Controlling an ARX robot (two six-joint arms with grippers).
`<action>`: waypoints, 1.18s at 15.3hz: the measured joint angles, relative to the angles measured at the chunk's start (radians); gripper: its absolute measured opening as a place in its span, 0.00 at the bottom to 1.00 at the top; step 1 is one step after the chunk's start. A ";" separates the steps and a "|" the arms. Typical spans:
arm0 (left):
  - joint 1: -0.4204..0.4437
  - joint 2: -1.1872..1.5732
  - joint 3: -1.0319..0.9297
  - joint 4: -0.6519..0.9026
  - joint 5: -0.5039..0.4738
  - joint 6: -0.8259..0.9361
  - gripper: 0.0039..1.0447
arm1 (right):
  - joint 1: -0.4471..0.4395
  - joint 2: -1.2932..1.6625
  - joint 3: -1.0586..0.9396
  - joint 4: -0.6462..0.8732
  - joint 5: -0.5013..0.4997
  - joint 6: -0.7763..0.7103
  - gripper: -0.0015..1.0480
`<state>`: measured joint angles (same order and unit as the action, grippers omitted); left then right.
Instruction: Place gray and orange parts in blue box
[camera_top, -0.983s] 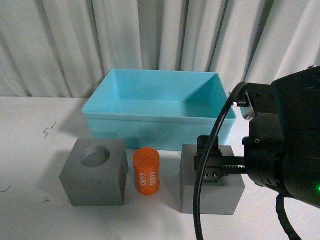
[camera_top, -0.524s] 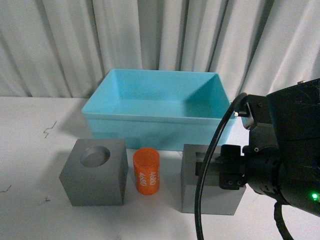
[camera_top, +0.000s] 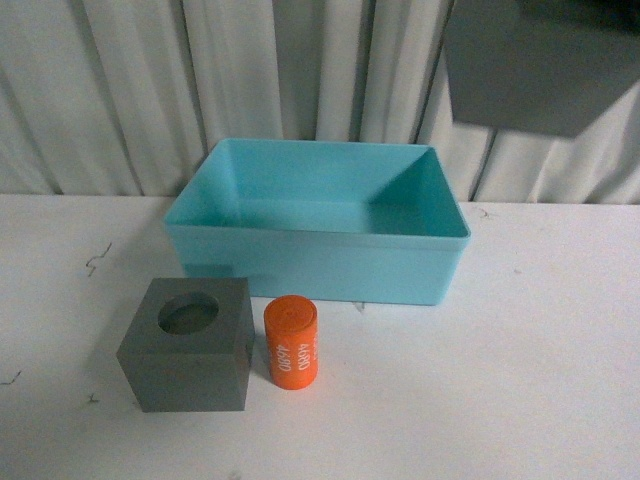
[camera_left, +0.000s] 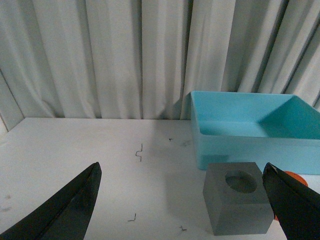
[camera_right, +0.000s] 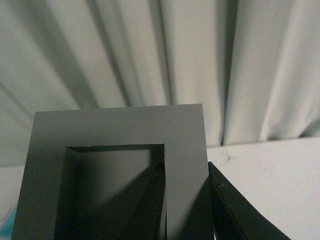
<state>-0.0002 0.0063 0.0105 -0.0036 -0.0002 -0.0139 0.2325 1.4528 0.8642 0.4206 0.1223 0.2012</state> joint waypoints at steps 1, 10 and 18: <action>0.000 0.000 0.000 0.000 0.000 0.000 0.94 | -0.012 0.067 0.082 0.009 0.016 -0.013 0.18; 0.000 0.000 0.000 0.000 0.000 0.000 0.94 | 0.065 0.687 0.580 -0.113 0.078 0.027 0.18; 0.000 0.000 0.000 0.000 0.000 0.000 0.94 | 0.089 0.868 0.768 -0.269 0.128 0.079 0.36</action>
<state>-0.0002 0.0063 0.0105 -0.0036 -0.0002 -0.0139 0.3218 2.3211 1.6325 0.1516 0.2504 0.2806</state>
